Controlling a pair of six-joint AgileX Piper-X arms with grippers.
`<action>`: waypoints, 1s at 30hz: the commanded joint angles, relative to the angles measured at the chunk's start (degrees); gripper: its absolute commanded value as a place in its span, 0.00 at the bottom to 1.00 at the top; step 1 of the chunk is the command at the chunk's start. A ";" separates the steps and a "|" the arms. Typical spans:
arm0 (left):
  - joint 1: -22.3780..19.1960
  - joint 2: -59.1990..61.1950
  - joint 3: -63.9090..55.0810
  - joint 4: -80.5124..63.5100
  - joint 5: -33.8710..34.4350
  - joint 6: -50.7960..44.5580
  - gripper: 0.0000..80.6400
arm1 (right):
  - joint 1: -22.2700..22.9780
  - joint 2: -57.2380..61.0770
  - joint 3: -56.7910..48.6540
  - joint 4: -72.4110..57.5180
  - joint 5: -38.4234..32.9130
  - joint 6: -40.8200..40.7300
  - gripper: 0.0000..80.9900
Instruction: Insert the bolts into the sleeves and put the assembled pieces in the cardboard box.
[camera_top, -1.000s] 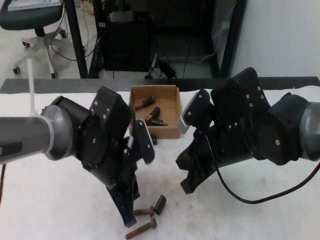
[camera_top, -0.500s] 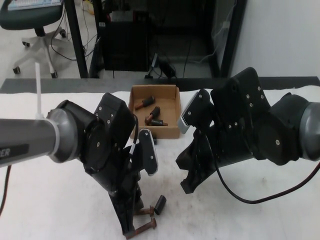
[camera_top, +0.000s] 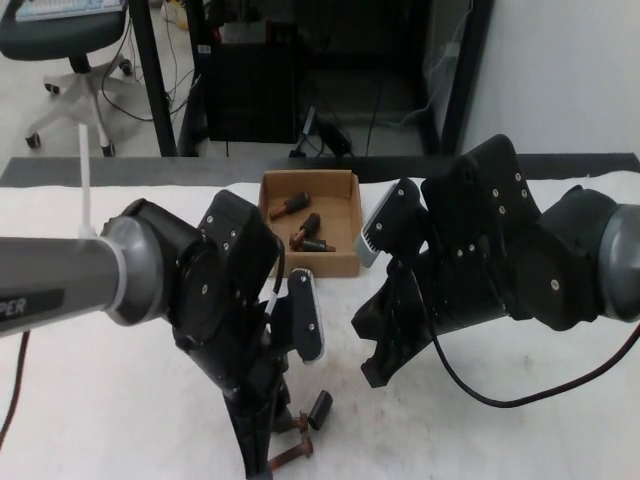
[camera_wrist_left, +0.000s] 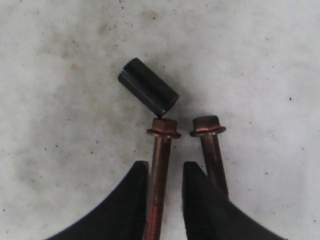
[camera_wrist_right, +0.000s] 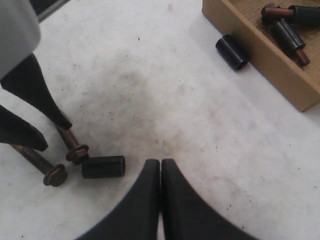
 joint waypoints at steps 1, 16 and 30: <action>-0.58 -0.20 -2.50 -0.50 0.28 0.35 0.29 | 0.00 -0.36 -0.46 -0.39 0.08 -0.22 0.01; -0.74 7.45 -10.92 10.86 -5.32 1.03 0.29 | 0.00 -0.36 -0.35 0.47 -0.12 -0.22 0.01; -2.15 8.17 -10.98 11.10 -3.89 2.15 0.29 | 0.00 -0.36 -0.35 0.47 -0.12 -0.22 0.01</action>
